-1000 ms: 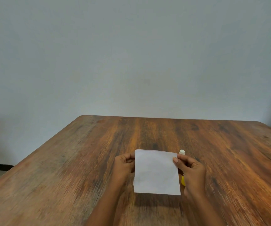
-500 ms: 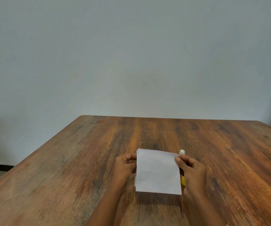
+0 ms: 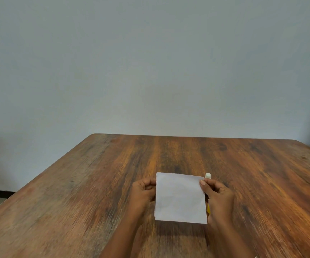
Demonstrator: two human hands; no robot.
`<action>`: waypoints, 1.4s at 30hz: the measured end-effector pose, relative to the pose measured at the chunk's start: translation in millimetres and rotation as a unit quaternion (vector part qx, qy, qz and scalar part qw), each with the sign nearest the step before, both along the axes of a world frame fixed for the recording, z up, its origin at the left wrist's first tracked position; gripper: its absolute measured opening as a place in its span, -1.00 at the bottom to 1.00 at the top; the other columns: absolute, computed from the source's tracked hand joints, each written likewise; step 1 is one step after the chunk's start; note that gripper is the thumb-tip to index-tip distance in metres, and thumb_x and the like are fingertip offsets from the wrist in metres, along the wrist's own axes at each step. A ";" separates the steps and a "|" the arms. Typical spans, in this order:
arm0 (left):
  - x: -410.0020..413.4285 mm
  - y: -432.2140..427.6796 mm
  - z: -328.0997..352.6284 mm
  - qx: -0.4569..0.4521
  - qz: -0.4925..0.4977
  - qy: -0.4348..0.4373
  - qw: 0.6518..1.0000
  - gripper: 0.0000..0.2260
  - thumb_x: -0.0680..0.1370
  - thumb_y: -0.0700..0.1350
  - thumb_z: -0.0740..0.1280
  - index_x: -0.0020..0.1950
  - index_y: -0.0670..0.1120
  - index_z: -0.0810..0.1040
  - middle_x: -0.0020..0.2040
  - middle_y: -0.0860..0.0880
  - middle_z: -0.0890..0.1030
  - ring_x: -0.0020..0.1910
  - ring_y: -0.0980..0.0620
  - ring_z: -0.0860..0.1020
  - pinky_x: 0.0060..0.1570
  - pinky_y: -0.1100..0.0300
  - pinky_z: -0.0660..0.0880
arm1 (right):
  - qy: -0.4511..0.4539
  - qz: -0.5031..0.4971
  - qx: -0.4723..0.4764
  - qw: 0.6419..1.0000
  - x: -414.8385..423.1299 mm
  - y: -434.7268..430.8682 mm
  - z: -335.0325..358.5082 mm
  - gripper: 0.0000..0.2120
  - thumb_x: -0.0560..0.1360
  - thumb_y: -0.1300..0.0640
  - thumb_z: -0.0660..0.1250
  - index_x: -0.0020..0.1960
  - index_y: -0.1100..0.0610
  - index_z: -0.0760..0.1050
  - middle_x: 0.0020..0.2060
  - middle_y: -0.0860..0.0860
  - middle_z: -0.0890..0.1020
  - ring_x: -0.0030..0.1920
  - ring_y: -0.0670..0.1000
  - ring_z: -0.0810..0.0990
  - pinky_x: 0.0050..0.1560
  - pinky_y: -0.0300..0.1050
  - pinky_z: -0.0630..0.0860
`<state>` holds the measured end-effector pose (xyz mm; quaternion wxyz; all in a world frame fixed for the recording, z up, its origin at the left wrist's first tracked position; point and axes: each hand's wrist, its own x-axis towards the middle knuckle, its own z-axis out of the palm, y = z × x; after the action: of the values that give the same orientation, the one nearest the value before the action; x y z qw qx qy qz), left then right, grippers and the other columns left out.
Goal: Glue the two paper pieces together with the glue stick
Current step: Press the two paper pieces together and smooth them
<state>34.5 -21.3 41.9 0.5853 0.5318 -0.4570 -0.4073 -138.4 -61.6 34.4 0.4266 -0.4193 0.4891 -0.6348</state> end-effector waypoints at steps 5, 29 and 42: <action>0.5 -1.0 1.6 -0.010 0.003 0.015 1.000 -0.71 0.54 -0.02 0.19 -0.13 -0.11 0.65 -0.24 0.02 0.72 -0.24 0.03 0.67 -0.36 0.32 0.56 | 0.003 -0.004 0.003 1.000 1.8 -0.7 1.3 -0.82 0.43 0.30 0.35 -0.28 0.07 0.55 -0.22 0.09 0.63 -0.17 0.14 0.58 -0.08 0.14 0.53; 3.4 -6.2 11.2 -0.124 0.129 0.016 0.984 -0.92 0.44 -0.28 0.36 -0.22 -0.14 0.60 -0.22 -0.11 0.65 -0.23 0.00 0.58 -0.31 0.24 0.49 | 0.099 -0.004 -0.084 0.992 10.7 11.1 21.3 -0.76 0.43 0.23 0.37 0.08 0.06 0.51 -0.18 0.00 0.56 -0.15 -0.09 0.52 -0.19 -0.28 0.46; 2.7 0.6 34.0 -0.208 0.131 -0.052 0.968 -0.94 0.41 -0.31 0.37 -0.19 -0.31 0.61 -0.22 -0.28 0.64 -0.16 -0.14 0.61 -0.08 0.08 0.56 | 0.429 0.142 -0.263 0.853 56.3 3.5 72.5 -0.91 0.42 0.16 0.38 -0.13 0.15 0.64 -0.15 0.08 0.62 -0.12 0.02 0.50 -0.16 -0.16 0.29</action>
<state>37.1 -20.7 76.0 0.7070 0.4739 -0.4878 -0.1943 -82.1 -58.1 106.9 0.1338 -0.8113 0.3736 -0.4294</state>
